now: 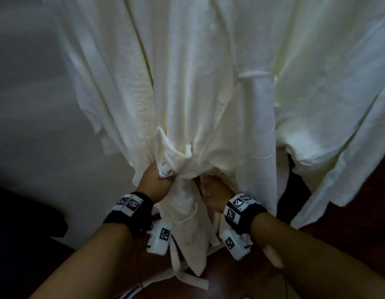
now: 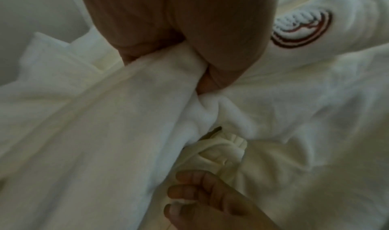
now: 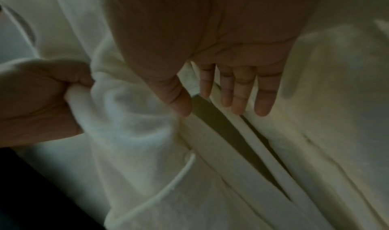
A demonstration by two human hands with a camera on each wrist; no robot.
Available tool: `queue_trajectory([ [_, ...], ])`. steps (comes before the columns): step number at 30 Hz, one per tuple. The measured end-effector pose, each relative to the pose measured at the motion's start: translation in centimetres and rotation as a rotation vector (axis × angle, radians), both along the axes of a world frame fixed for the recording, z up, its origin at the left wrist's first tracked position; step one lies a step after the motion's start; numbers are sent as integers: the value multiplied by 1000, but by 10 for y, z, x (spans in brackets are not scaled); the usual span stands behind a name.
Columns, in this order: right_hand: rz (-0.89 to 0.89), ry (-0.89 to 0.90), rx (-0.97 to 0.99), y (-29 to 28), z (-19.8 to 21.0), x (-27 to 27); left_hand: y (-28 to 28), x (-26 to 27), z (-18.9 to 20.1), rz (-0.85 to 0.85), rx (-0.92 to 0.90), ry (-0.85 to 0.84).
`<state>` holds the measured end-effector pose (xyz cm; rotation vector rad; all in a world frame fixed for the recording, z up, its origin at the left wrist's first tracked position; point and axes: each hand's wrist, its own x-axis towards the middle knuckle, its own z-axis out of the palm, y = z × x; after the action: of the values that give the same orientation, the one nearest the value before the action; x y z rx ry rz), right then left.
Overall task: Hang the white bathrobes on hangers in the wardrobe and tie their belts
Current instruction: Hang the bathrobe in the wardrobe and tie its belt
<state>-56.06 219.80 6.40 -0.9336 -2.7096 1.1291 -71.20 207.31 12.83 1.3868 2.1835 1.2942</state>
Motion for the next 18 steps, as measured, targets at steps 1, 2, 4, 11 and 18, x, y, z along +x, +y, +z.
queue_trajectory([
  [1,-50,0,-29,1,-3,0,-2,-1,1,-14,-1,-26],
  [2,-92,15,-47,0,-6,-1,-4,-2,2,-36,-4,-45],
  [4,-89,20,-66,-3,-9,-4,-5,-4,0,-83,-39,-75],
  [11,-5,-53,-9,-24,-13,-21,-9,-10,-7,-172,-99,-132],
  [18,-295,-23,-346,-30,-17,-5,3,-18,-7,-170,-86,-63],
])
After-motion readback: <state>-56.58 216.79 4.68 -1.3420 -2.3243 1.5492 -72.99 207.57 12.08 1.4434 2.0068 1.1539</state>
